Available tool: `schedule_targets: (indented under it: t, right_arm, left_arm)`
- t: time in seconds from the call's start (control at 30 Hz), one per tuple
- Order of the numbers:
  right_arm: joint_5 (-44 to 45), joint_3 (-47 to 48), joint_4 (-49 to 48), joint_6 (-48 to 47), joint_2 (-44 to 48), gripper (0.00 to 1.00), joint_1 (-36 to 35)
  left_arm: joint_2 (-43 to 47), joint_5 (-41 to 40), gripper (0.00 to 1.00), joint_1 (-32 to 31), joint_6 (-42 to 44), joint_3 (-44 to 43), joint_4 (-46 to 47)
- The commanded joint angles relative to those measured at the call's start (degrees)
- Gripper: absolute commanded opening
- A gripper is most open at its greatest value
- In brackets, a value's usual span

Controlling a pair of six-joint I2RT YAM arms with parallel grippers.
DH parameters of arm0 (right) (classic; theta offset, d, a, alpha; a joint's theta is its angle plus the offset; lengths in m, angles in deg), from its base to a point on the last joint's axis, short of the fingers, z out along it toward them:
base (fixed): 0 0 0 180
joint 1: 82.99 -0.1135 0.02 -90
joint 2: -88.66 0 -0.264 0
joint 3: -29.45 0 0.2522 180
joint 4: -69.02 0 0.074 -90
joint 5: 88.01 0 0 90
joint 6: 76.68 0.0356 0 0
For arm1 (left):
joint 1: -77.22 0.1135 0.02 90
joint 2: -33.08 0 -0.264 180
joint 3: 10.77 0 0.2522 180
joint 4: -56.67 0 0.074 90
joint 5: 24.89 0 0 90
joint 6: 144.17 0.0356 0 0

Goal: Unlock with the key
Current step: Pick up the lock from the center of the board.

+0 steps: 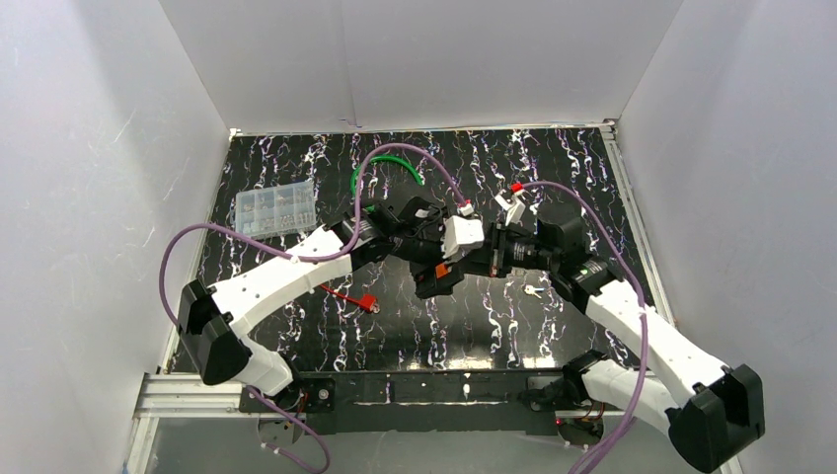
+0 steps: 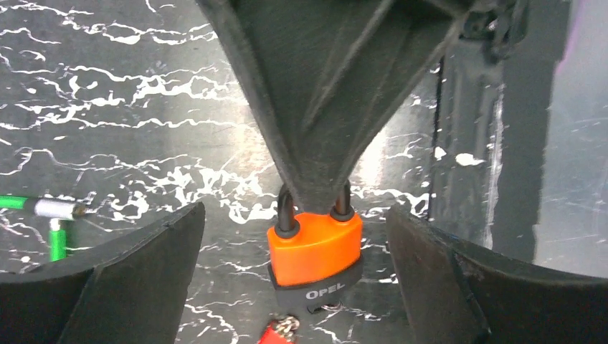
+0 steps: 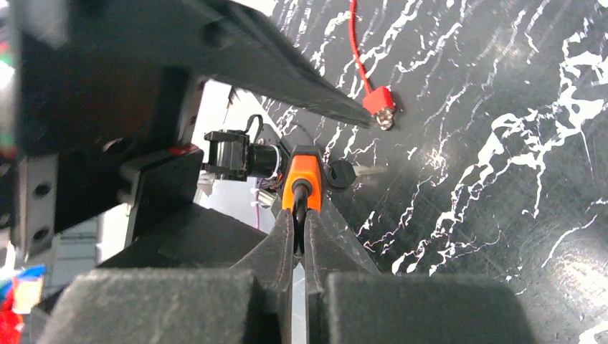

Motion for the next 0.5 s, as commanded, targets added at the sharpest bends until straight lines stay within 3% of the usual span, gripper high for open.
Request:
schedule_targets:
  t: [0.0, 0.27, 0.37, 0.47]
  right_arm:
    - [-4.2, 4.5, 0.5, -6.1, 4.9, 0.01, -0.4]
    - [-9.5, 8.2, 8.6, -15.7, 8.5, 0.01, -0.5]
    - [-10.3, 10.8, 11.0, -18.5, 8.5, 0.01, -0.4]
    - [-11.0, 14.0, 11.9, -19.9, 7.7, 0.01, -0.4]
  left_arm:
    - [4.6, 8.3, 0.98, 1.6, -5.0, -0.7, 1.5]
    - [2.8, 38.1, 0.98, 14.0, -16.7, -4.0, 0.6]
    - [-0.3, 48.7, 0.98, 14.3, -18.4, -6.2, -2.6]
    - [-1.1, 52.6, 0.98, 13.4, -19.6, -6.0, -2.7]
